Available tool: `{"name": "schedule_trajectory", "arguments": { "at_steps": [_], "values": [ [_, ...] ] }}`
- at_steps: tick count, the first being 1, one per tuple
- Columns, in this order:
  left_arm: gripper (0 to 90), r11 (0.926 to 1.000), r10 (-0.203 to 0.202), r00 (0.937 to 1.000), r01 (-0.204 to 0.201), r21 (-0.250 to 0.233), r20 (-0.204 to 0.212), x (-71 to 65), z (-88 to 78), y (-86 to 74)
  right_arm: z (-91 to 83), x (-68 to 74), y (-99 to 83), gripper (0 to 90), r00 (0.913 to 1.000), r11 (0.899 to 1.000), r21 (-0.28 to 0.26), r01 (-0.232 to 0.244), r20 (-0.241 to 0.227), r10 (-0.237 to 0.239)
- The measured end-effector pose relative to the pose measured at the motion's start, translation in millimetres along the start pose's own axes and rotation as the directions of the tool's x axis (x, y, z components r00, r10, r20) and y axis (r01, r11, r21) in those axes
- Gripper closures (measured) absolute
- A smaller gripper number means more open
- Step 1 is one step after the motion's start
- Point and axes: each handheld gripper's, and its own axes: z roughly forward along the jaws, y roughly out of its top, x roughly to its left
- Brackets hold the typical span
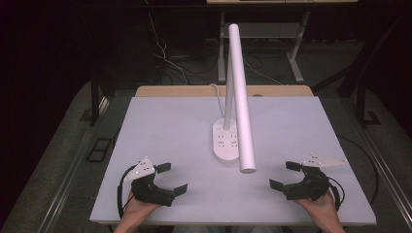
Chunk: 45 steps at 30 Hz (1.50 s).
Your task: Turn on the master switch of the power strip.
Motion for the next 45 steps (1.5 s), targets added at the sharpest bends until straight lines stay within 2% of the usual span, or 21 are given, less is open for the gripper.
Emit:
{"name": "schedule_trajectory", "arguments": {
  "at_steps": [11,20,35,45],
  "values": [
    [1.0,0.9999,0.008,0.9999,-0.008,0.006,0.015,-0.8,1.4,3.4,0.5,0.4,-0.8,0.0,1.0,1.0,0.006,-0.001,0.001,0.001],
    [1.7,0.9983,0.017,0.9991,-0.019,0.054,0.038,-1.1,3.1,10.8,0.0,0.2,-1.3,0.0,1.0,1.0,0.006,0.002,0.003,-0.002],
    [1.7,0.9885,0.042,0.9968,-0.052,0.142,0.069,-2.0,10.6,29.4,-1.1,0.1,-2.1,0.0,1.0,1.0,0.006,0.006,0.001,-0.006],
    [1.7,0.9825,0.067,0.9938,-0.081,0.168,0.089,-1.8,18.9,49.8,-0.5,1.0,-2.2,0.0,0.9999,1.0,0.015,0.01,-0.002,-0.01]
  ]
}}
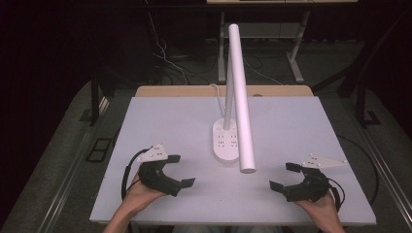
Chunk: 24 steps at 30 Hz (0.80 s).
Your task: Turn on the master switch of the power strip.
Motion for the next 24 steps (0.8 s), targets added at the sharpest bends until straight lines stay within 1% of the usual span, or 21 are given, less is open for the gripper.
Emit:
{"name": "schedule_trajectory", "arguments": {
  "at_steps": [6,11,12,13,15,18,24],
  "values": [
    [1.8,0.9994,0.021,0.9997,-0.021,0.026,0.009,0.8,3.3,10.9,-0.1,0.1,-0.1,0.0,1.0,1.0,-0.002,-0.001,0.0,0.001],
    [1.9,0.9989,0.025,0.9996,-0.026,0.039,0.013,2.6,6.1,18.5,-0.4,-0.1,-0.1,0.0,1.0,1.0,-0.005,-0.001,0.001,0.001],
    [1.9,0.999,0.02,0.9997,-0.02,0.04,0.013,2.6,6.8,19.8,-0.5,-0.1,-0.2,0.0,1.0,1.0,-0.004,-0.001,0.0,0.001],
    [1.9,0.9987,0.026,0.9996,-0.027,0.044,0.014,3.3,7.1,21.3,-0.4,-0.3,-0.2,0.0,1.0,1.0,-0.006,0.001,0.0,-0.001],
    [1.9,0.9989,0.021,0.9996,-0.022,0.041,0.02,3.7,8.4,23.7,-0.5,-0.3,-0.2,0.0,1.0,1.0,-0.006,0.001,0.0,-0.001],
    [1.9,0.9982,0.03,0.9994,-0.03,0.052,0.019,6.0,9.9,27.2,-0.5,-0.2,-0.3,0.0,1.0,1.0,-0.003,0.0,0.0,0.0],
    [2.0,0.9984,0.019,0.9997,-0.02,0.052,0.016,10.5,13.0,32.6,-0.9,-0.2,-0.3,0.0,1.0,1.0,-0.002,-0.001,-0.001,0.001]
  ]
}}
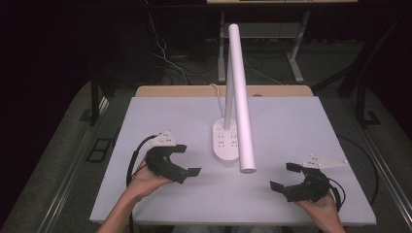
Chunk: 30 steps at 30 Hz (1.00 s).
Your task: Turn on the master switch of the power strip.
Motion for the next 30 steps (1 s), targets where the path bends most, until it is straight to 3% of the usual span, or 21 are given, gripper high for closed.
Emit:
{"name": "schedule_trajectory", "arguments": {
  "at_steps": [16,30],
  "values": [
    [2.2,0.9994,0.018,0.9998,-0.018,0.031,-0.013,13.7,4.2,23.6,-0.5,-0.8,-0.2,0.0,1.0,1.0,0.001,0.0,-0.001,0.0],
    [2.5,0.9979,0.025,0.9995,-0.023,0.06,-0.02,24.1,17.8,39.3,-3.4,-1.6,-1.1,0.0,1.0,1.0,-0.007,-0.003,0.003,0.003]
  ]
}}
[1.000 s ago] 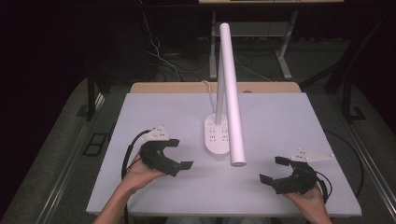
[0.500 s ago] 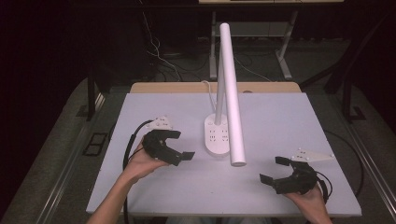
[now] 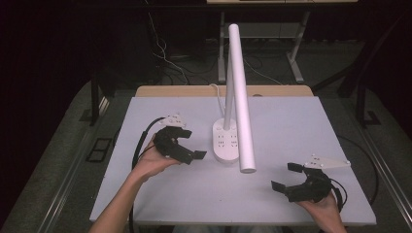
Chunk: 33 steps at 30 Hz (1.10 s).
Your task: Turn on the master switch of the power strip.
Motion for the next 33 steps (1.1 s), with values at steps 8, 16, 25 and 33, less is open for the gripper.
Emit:
{"name": "schedule_trajectory", "arguments": {
  "at_steps": [8,16,25,33],
  "values": [
    [2.8,0.9999,-0.006,0.9999,0.006,0.011,-0.011,9.2,6.9,7.2,-1.1,-0.6,-0.6,0.0,1.0,1.0,0.0,0.002,-0.002,-0.002],
    [3.1,0.9997,-0.018,0.9995,0.019,0.017,-0.026,22.8,11.2,15.3,-0.1,-0.4,-0.8,0.0,1.0,1.0,0.001,0.01,-0.001,-0.01],
    [3.7,0.9991,-0.03,0.9986,0.031,0.028,-0.044,35.3,19.0,19.0,0.6,-0.3,-1.1,0.0,1.0,1.0,0.003,0.005,-0.001,-0.005],
    [3.7,0.9984,-0.031,0.9985,0.033,0.046,-0.046,42.1,28.4,25.6,2.0,0.7,-0.9,0.0,0.9999,1.0,0.01,0.014,-0.007,-0.014]
  ]
}}
